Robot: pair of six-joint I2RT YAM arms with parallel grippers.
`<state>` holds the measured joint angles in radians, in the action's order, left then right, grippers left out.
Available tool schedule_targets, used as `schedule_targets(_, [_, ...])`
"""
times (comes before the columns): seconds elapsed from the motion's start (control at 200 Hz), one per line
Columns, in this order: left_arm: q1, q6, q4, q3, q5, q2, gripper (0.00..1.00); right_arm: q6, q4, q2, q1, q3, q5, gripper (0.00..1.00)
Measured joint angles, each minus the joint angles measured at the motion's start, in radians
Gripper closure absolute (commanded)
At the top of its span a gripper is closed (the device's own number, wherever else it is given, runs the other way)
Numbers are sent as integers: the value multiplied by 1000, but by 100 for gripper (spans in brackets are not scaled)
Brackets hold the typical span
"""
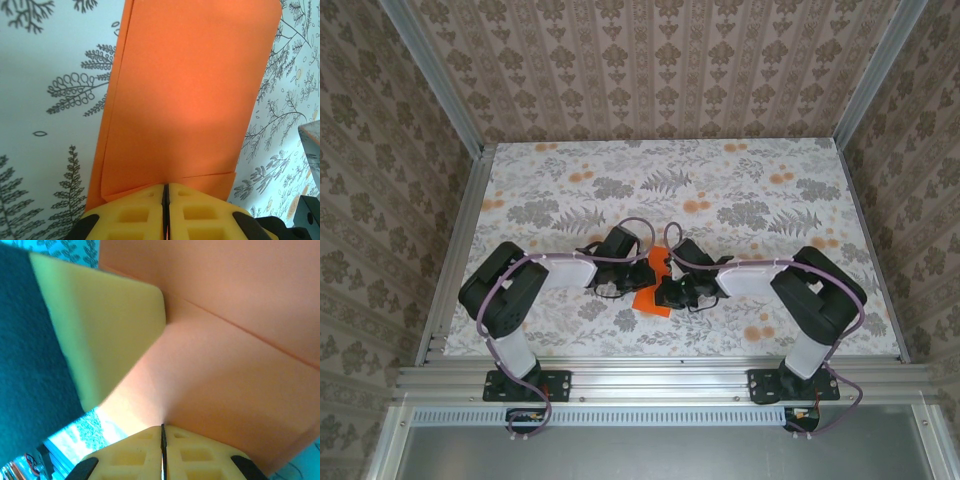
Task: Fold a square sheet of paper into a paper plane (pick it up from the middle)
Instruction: Fold the triangle a second time at the center of the table.
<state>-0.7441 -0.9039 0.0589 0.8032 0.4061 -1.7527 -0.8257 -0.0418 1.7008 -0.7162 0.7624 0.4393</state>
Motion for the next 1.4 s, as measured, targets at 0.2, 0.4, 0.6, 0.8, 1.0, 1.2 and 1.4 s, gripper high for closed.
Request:
schedule_targets(0.2, [12, 0, 54, -43, 11, 16, 89, 4, -12, -42, 0, -44, 2, 89])
schedule_targets(0.4, [29, 0, 58, -67, 18, 35, 89, 3, -3, -87, 0, -97, 6, 89])
schedule_targets(0.6, [31, 0, 58, -68, 19, 36, 89, 3, 18, -100, 0, -120, 11, 88])
schedule_targets(0.8, [31, 0, 58, -68, 21, 36, 89, 3, 11, -138, 0, -157, 13, 88])
schedule_targets(1.0, [39, 8, 50, -63, 16, 36, 89, 4, -66, -195, 33, -175, 10, 87])
schedule_targets(1.2, [39, 11, 36, -55, 8, 36, 89, 10, -108, -211, 63, -129, 7, 86])
schedule_targets(1.4, [39, 15, 19, -46, 0, 36, 89, 11, -52, -117, 60, -1, 42, 86])
